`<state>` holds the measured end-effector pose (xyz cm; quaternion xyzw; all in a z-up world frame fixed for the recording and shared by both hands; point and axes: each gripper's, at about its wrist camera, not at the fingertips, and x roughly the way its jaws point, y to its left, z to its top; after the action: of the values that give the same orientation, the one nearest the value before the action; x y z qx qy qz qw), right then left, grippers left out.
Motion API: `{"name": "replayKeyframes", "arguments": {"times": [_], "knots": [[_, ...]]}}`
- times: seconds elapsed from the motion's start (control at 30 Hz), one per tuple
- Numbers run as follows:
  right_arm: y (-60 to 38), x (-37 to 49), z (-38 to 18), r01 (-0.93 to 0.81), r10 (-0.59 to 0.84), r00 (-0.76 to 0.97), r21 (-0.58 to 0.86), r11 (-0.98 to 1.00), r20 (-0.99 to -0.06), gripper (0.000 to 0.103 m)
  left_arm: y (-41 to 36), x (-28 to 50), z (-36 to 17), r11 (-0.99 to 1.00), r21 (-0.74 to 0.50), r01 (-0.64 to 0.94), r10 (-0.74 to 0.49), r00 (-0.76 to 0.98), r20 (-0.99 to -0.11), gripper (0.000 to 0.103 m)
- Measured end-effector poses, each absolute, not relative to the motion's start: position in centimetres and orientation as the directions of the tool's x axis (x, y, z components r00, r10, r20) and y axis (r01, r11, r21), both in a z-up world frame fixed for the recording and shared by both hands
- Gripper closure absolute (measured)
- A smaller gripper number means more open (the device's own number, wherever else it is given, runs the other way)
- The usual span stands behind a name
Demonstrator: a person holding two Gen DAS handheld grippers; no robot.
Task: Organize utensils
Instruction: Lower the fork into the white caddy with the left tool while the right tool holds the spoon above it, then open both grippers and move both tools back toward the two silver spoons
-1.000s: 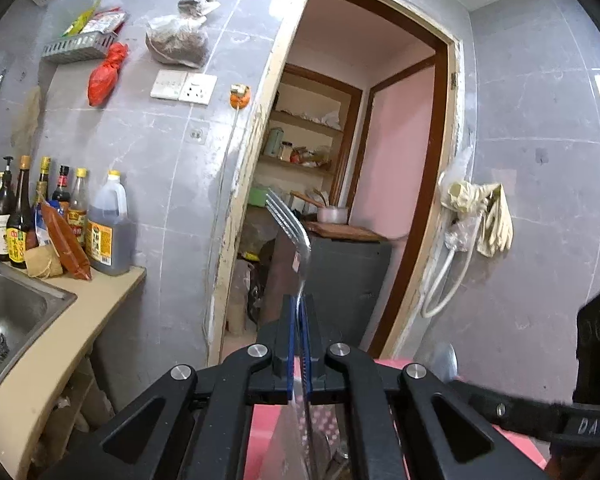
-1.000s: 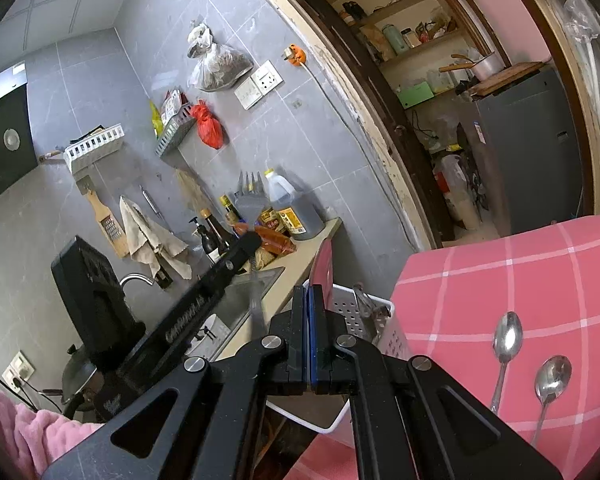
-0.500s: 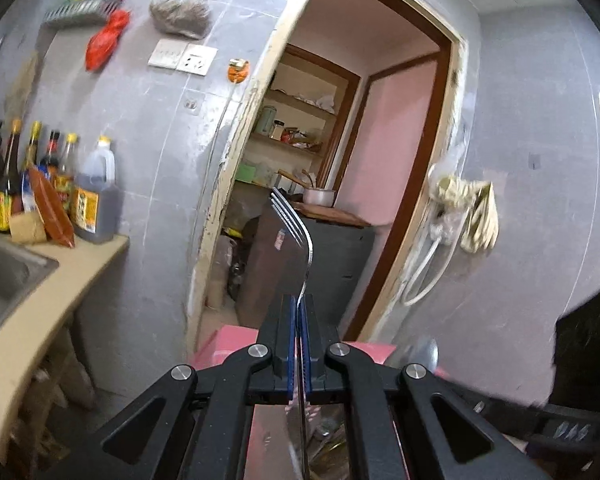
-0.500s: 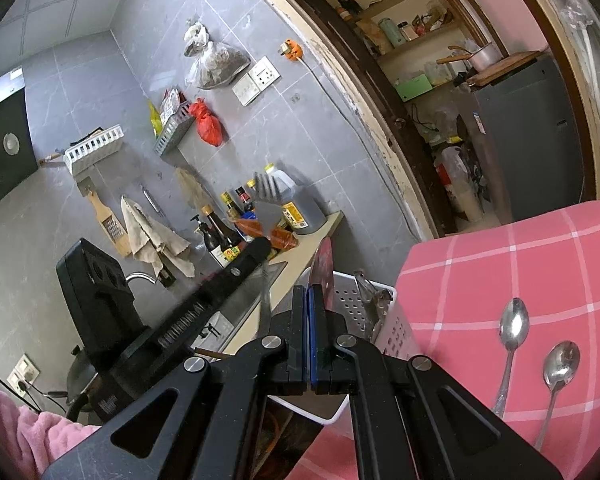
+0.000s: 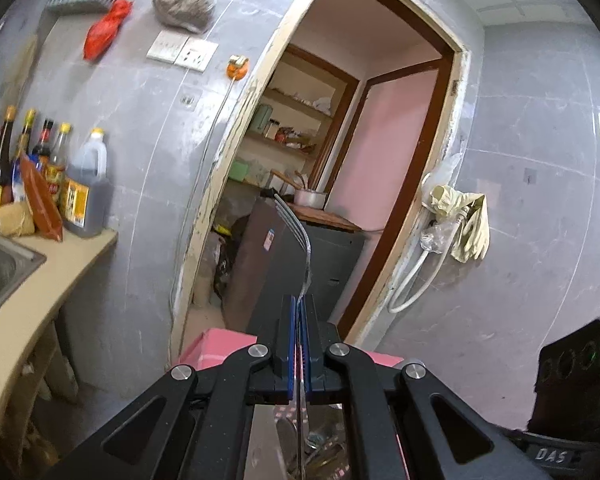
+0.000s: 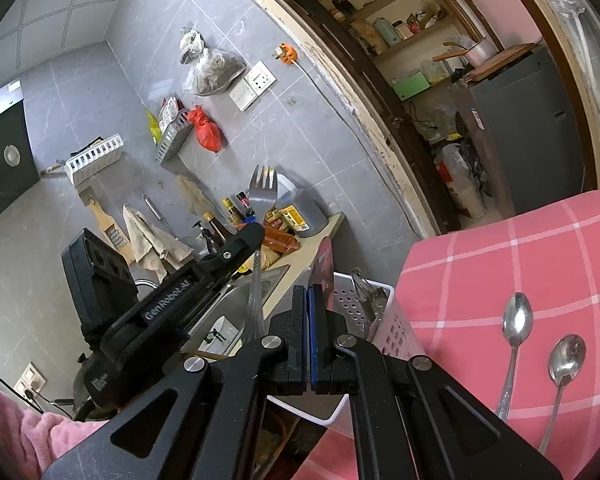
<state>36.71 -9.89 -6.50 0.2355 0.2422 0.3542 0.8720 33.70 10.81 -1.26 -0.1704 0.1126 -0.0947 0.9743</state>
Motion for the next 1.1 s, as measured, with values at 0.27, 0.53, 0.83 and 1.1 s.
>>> {"name": "replayKeyframes", "arguments": {"times": [0.27, 0.53, 0.83, 1.1], "knots": [[-9.4, 36.3, -6.5, -0.522, 0.739, 0.619, 0.565, 0.639, -0.265, 0.102, 10.4, 32.9, -2.4, 0.929, -0.344, 0.136, -0.213, 0.957, -0.195, 0.1], [-9.4, 35.4, -6.5, -0.535, 0.742, 0.602, 0.541, 0.649, -0.294, 0.101, 9.7, 30.9, -1.9, 0.955, -0.245, 0.167, -0.228, 0.941, -0.248, 0.1], [-9.6, 35.0, -7.0, -0.51, 0.727, 0.584, 0.533, 0.675, -0.362, 0.101, 9.2, 29.8, -0.9, 0.969, -0.151, 0.197, -0.238, 0.908, -0.344, 0.099], [-9.8, 34.4, -6.9, -0.495, 0.711, 0.579, 0.521, 0.696, -0.399, 0.097, 9.6, 29.2, -0.7, 0.965, -0.186, 0.187, -0.248, 0.879, -0.407, 0.099]]}}
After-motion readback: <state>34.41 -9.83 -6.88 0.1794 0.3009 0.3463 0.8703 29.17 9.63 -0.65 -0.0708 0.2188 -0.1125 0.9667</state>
